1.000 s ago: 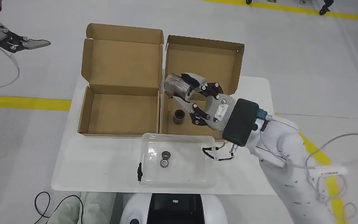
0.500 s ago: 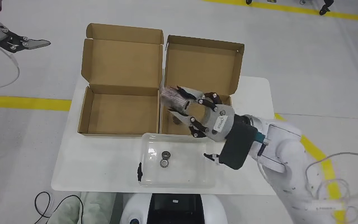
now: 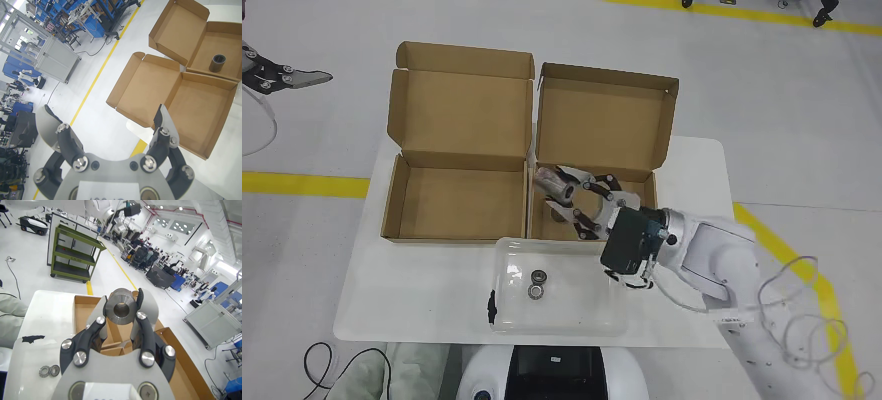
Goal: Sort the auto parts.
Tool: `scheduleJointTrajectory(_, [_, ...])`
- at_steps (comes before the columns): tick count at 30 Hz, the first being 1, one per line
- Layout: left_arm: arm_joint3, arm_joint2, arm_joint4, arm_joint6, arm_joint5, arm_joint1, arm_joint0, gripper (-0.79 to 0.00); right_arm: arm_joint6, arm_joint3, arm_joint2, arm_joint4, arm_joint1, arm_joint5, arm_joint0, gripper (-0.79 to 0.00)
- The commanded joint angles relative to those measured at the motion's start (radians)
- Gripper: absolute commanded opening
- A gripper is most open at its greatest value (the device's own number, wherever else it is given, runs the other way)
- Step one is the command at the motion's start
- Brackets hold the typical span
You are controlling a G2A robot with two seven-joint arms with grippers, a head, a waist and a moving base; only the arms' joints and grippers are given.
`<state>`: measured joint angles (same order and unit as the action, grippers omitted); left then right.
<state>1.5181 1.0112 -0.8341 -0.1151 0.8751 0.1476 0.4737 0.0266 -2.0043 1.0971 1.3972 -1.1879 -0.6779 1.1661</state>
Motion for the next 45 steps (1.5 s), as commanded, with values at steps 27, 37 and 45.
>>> scheduleJointTrajectory(27, [0.000, 0.000, 0.000, 0.000, 0.000, 0.000, 0.000, 0.000, -0.276, 0.240, -0.023, -0.086, -0.011, 0.199, 0.043, -0.785])
scheduleJointTrajectory(37, [0.000, 0.000, 0.000, 0.000, 0.000, 0.000, 0.000, 0.000, -0.463, 0.261, -0.032, -0.116, -0.013, 0.268, 0.068, -0.785])
scheduleJointTrajectory(45, [0.000, 0.000, 0.000, 0.000, 0.000, 0.000, 0.000, 0.000, -0.624, 0.322, -0.075, -0.178, -0.027, 0.296, 0.008, -0.785])
